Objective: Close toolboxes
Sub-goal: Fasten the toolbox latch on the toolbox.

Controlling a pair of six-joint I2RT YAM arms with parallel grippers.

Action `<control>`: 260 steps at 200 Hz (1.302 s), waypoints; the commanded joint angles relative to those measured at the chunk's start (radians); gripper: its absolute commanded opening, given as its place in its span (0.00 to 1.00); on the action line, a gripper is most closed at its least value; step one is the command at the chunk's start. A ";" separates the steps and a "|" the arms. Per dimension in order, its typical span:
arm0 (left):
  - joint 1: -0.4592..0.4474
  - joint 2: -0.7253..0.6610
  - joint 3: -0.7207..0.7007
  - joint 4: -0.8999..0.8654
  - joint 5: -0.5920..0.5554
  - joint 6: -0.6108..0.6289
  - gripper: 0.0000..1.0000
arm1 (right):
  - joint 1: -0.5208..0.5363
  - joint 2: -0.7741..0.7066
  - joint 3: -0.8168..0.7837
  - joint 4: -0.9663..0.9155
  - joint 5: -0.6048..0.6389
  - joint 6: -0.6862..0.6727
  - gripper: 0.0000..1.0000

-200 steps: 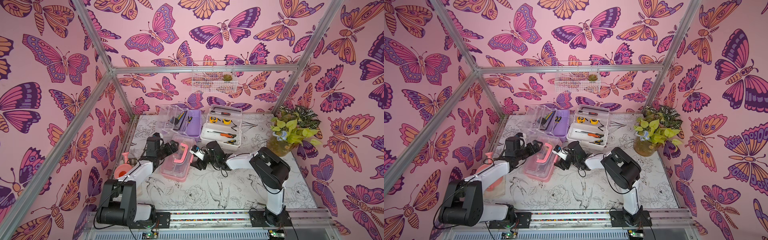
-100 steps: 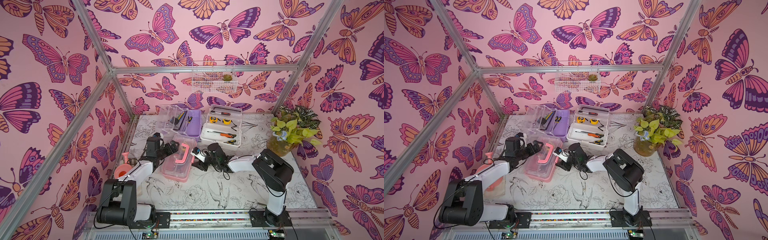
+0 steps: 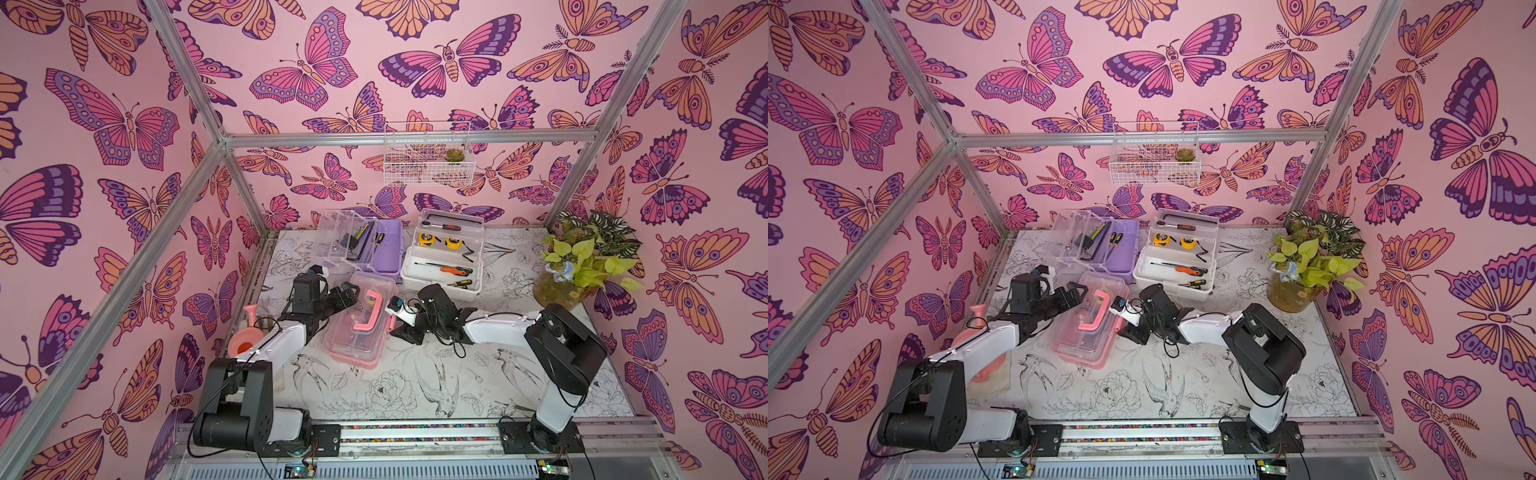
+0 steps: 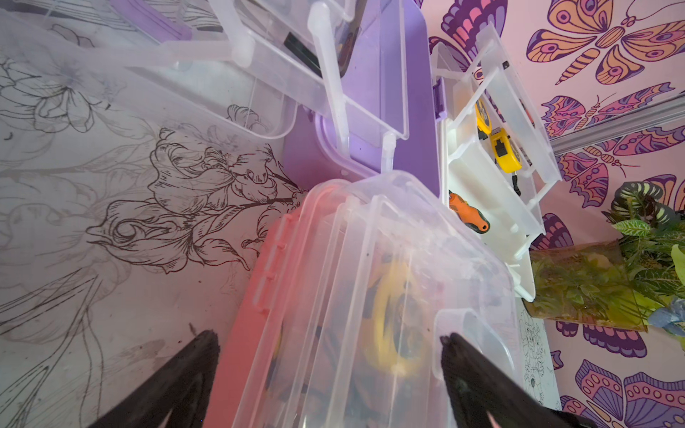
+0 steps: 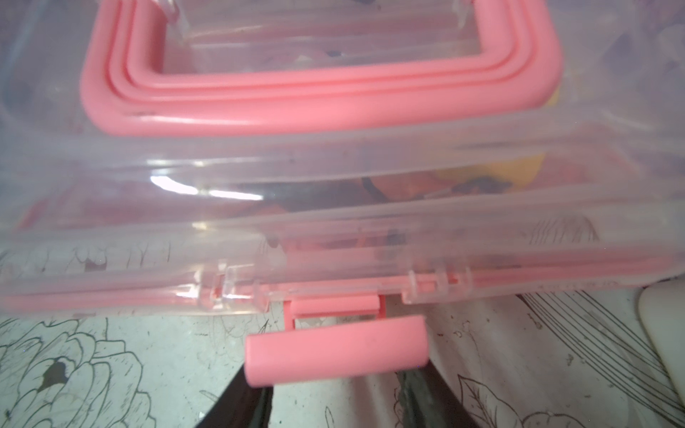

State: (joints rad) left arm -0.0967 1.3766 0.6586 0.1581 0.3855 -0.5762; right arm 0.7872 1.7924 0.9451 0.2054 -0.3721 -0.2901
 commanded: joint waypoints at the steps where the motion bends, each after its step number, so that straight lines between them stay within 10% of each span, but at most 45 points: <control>1: 0.003 0.016 -0.005 -0.022 0.022 0.026 0.95 | 0.006 -0.018 0.069 -0.125 -0.010 -0.020 0.41; 116: -0.020 0.037 -0.011 -0.021 0.055 0.050 0.93 | 0.034 0.113 0.411 -0.626 0.051 -0.118 0.40; 260: -0.021 0.038 -0.022 -0.005 0.067 0.035 0.93 | 0.078 0.208 0.508 -0.681 0.133 -0.097 0.39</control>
State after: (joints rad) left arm -0.1123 1.3918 0.6594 0.1856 0.4412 -0.5537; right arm 0.8387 1.9694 1.4364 -0.4782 -0.2058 -0.4080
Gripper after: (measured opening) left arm 0.935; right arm 0.507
